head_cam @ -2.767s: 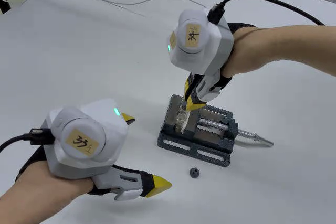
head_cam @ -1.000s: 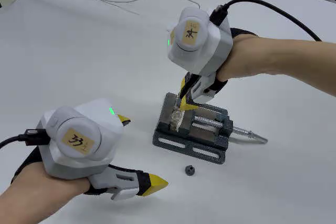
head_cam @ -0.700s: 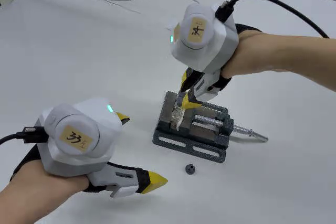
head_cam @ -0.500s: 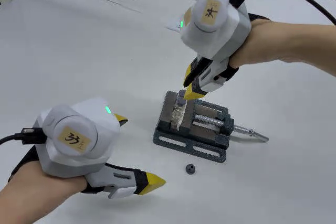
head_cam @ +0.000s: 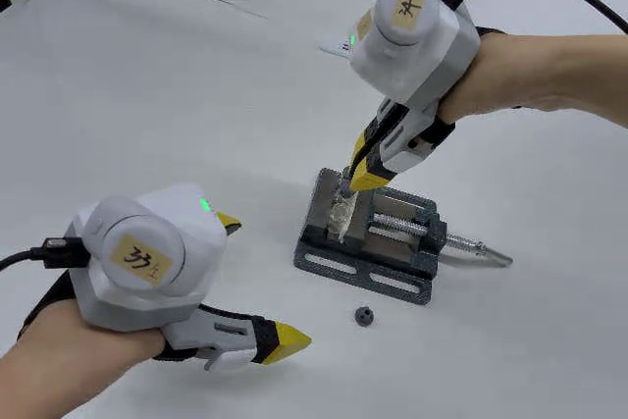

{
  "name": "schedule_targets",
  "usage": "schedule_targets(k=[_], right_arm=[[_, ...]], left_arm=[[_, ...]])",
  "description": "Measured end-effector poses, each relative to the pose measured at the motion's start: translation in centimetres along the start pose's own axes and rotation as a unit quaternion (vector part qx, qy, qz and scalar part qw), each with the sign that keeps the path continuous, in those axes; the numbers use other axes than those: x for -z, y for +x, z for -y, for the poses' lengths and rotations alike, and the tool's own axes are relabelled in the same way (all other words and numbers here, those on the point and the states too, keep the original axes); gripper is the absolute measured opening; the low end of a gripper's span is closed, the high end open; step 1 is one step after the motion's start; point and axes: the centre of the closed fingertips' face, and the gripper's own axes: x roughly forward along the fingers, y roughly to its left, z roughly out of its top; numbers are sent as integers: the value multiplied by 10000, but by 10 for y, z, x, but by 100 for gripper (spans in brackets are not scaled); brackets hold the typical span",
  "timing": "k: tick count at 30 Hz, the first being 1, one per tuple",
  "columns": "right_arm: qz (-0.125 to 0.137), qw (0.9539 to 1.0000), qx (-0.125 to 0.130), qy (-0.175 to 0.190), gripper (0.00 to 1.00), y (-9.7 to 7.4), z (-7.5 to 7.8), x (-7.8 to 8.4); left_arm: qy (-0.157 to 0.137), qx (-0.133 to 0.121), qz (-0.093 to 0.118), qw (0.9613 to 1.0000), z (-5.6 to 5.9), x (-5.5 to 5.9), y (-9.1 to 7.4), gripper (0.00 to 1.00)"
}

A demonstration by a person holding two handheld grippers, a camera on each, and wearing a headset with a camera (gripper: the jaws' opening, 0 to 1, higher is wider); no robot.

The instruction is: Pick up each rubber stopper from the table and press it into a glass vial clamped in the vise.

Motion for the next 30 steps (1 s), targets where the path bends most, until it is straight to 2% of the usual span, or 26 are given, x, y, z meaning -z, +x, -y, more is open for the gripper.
schedule_targets(k=[20,23,30], right_arm=[[-77,9999,-66,0,0,2,-3,1],[-135,9999,-71,-25,1,2,-6,0],[-291,9995,39,-124,0,4,-1,2]], left_arm=[[-16,33,-30,10000,2,1,1,82],[-17,43,-35,10000,2,1,2,82],[4,75,-27,10000,2,-2,5,82]])
